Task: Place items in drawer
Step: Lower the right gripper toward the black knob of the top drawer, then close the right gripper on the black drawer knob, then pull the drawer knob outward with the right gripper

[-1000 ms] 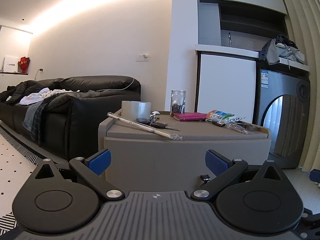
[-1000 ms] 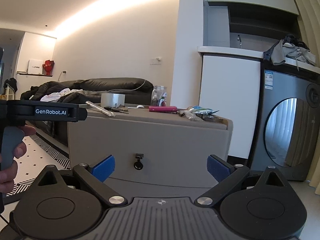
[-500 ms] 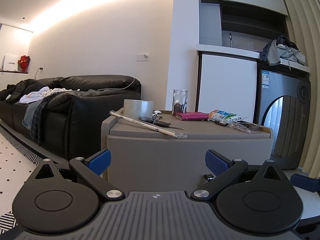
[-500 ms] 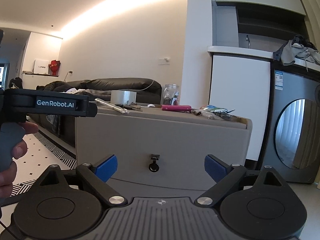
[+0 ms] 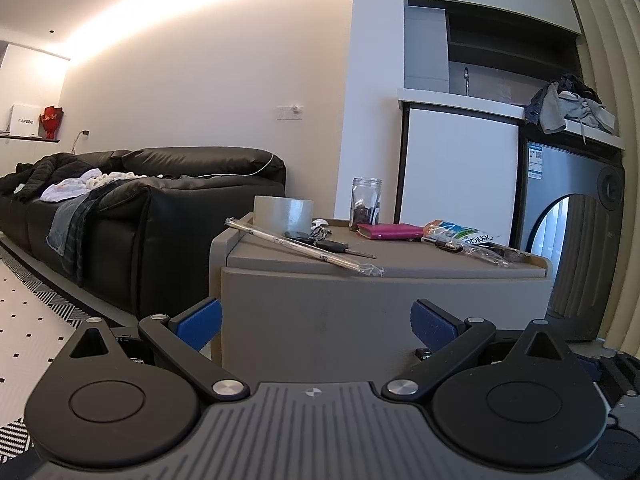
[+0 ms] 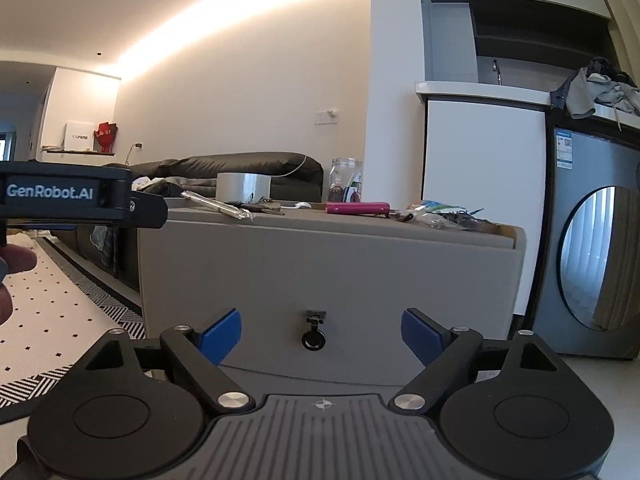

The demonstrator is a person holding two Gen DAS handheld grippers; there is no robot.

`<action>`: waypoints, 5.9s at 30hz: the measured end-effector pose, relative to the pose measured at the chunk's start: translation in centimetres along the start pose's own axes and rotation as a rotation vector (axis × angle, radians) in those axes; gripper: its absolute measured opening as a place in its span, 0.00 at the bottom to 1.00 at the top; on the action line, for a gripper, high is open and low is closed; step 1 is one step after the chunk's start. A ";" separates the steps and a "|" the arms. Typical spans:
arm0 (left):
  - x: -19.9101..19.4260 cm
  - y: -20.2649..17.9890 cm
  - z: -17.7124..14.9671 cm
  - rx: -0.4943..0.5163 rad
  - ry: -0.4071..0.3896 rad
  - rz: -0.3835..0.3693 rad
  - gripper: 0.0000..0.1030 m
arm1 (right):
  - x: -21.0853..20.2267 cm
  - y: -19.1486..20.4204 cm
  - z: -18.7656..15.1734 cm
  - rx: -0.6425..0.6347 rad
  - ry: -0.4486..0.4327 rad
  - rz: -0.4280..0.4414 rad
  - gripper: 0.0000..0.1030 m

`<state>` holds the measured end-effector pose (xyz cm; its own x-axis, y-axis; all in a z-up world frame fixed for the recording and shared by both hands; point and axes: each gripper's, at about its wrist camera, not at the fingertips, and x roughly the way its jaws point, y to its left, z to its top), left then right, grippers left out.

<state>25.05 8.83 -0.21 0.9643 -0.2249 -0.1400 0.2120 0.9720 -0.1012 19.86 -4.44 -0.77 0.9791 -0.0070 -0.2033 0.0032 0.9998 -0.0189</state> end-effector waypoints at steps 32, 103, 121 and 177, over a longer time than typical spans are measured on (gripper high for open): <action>0.5 0.8 -0.4 0.010 0.024 0.006 1.00 | 6.1 0.3 -1.2 0.080 -0.012 0.006 0.62; 2.0 0.3 -1.4 0.022 0.062 0.006 1.00 | 10.0 1.0 -3.0 0.061 0.014 -0.063 0.21; 2.2 0.6 -1.5 0.027 0.066 0.034 1.00 | 10.2 1.1 -2.6 0.072 0.006 -0.079 0.17; 1.1 0.3 -0.9 0.034 0.046 0.013 1.00 | 8.1 1.4 -2.2 0.075 0.045 -0.082 0.17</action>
<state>26.03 8.83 -1.31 0.9589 -0.2145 -0.1859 0.2058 0.9764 -0.0655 27.38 -3.18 -4.58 0.9647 -0.0883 -0.2483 0.1002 0.9943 0.0359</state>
